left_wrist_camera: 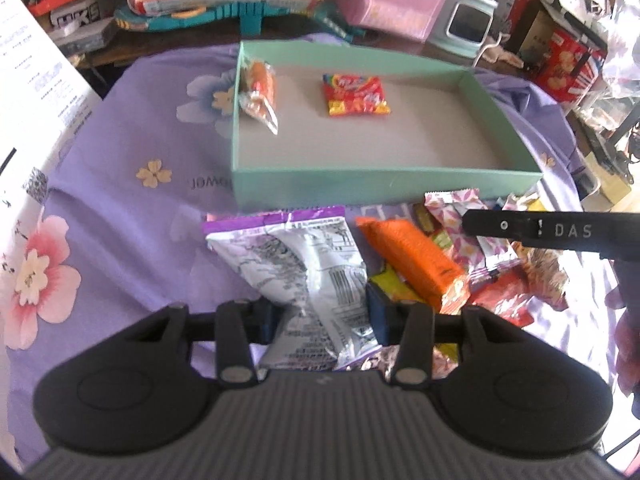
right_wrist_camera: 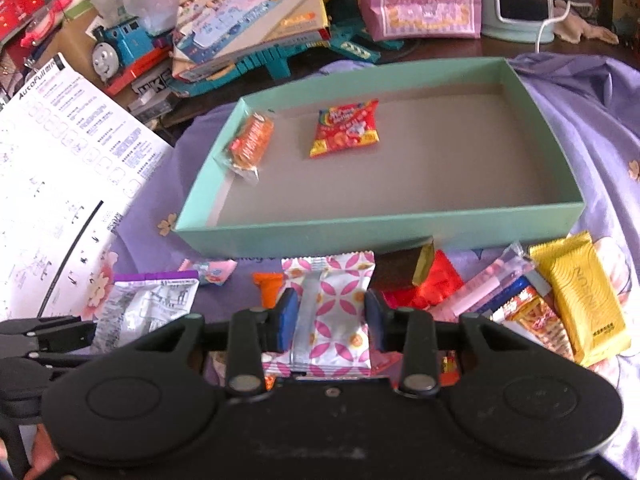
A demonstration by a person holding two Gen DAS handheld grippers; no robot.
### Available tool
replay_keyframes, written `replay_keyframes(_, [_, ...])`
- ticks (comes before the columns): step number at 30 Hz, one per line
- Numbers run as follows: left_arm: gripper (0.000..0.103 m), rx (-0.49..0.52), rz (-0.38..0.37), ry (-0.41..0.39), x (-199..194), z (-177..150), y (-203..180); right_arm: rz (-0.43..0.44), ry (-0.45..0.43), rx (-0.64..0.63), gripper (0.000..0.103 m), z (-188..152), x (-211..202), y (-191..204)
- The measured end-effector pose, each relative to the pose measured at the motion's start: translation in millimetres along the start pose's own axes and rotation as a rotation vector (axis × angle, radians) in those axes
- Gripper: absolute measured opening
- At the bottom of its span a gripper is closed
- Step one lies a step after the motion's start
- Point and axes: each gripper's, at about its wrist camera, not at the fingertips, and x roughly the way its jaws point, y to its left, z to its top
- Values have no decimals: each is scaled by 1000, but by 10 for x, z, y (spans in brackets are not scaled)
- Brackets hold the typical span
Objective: Organize snacks
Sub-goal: 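Carry both snacks into the green box and open both grippers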
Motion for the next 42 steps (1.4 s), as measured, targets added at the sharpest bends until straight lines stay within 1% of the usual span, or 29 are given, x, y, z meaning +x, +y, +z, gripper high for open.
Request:
replay_keyframes(3, [43, 20, -4, -29, -85, 77, -22, 3, -21, -3, 36, 58, -68, 31])
replay_keyframes(7, [44, 35, 11, -71, -131, 286, -23, 5, -56, -4, 36, 210, -129, 57])
replay_keyframes(13, [44, 84, 21, -106, 0, 746, -59, 2, -100, 4, 36, 560, -52, 75])
replay_keyframes(18, [44, 108, 25, -104, 301, 1149, -70, -8, -108, 11, 36, 903, 195, 84])
replay_keyframes(22, [44, 121, 31, -86, 611, 1422, -58, -17, -93, 33, 36, 1140, 501, 56])
replay_keyframes(27, [44, 141, 54, -65, 993, 1717, -8, -24, -63, 65, 36, 1268, 830, -14])
replay_keyframes(32, [45, 147, 80, -49, 1278, 1911, 27, -24, -33, 83, 37, 1304, 1064, -98])
replay_keyframes(33, [46, 143, 89, -50, 1319, 1939, 35, -20, -29, 87, 39, 1309, 1093, -107])
replay_keyframes(34, [55, 137, 102, -52, 1358, 1961, 43, -16, -25, 92, 41, 1314, 1121, -115])
replay_keyframes(35, [63, 131, 122, -51, 1386, 1982, 47, -8, -20, 98, 57, 1317, 1135, -124])
replay_keyframes(36, [78, 127, 136, -57, 1389, 1989, 49, -2, -18, 115, 76, 1318, 1152, -140])
replay_keyframes(37, [86, 129, 148, -71, 1374, 1980, 47, -4, -25, 126, 82, 1319, 1146, -150])
replay_keyframes(38, [88, 136, 158, -86, 1355, 1965, 41, -4, -35, 127, 88, 1314, 1128, -161])
replay_keyframes(41, [90, 154, 170, -88, 1316, 1928, 18, -11, -42, 119, 89, 1300, 1087, -171])
replay_keyframes(42, [91, 155, 171, -85, 1302, 1919, 10, -15, -44, 118, 93, 1293, 1074, -166])
